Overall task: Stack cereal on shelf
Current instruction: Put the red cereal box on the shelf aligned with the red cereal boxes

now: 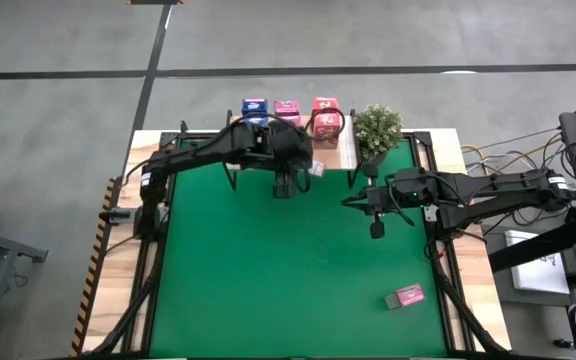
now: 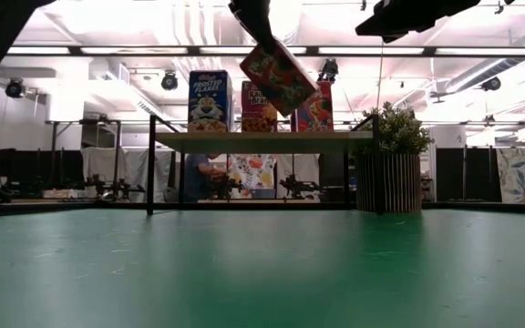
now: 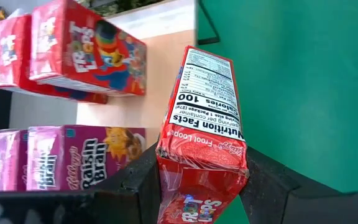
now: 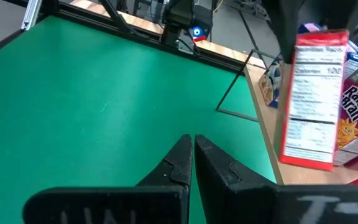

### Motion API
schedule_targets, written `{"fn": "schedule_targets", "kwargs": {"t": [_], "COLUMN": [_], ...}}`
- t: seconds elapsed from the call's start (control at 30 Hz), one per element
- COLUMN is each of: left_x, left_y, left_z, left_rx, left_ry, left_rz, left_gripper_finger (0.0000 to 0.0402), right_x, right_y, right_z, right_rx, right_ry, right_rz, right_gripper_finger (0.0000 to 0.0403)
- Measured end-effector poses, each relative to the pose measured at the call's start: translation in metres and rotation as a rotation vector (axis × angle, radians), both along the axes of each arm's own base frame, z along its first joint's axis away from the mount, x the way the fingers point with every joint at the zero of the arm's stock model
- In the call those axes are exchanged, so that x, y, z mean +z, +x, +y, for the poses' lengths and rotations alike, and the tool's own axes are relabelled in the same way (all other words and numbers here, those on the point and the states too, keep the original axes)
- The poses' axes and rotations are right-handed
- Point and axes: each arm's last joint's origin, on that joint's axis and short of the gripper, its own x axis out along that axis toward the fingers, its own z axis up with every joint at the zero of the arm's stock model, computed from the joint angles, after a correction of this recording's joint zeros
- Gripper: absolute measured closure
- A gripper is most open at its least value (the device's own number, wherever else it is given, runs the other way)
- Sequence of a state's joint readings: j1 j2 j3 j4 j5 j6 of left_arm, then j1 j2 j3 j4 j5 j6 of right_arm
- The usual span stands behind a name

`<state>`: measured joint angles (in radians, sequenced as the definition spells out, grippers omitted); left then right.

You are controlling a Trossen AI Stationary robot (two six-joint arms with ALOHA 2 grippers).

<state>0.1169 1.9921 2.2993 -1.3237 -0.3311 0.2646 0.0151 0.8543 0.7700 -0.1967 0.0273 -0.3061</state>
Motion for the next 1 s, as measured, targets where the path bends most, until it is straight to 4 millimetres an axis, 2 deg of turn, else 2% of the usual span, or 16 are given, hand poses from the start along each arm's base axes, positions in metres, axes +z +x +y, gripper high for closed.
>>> {"fn": "schedule_targets", "kwargs": {"t": [0.53, 1.0], "left_x": [-0.003, -0.009], "left_y": [0.006, 0.008], "left_z": [0.026, 0.031], "left_rx": [0.062, 0.139], "left_ry": [0.007, -0.042], "left_rz": [-0.044, -0.07], "left_gripper_finger": [0.0244, 0.0244], "right_x": [0.0, -0.002], "right_y": [0.0, -0.001], "right_z": [0.0, 0.0], "right_rx": [0.0, -0.007], "right_ry": [0.0, 0.017], "right_rz": [0.0, 0.026], "right_gripper_finger": [0.0394, 0.0394]}}
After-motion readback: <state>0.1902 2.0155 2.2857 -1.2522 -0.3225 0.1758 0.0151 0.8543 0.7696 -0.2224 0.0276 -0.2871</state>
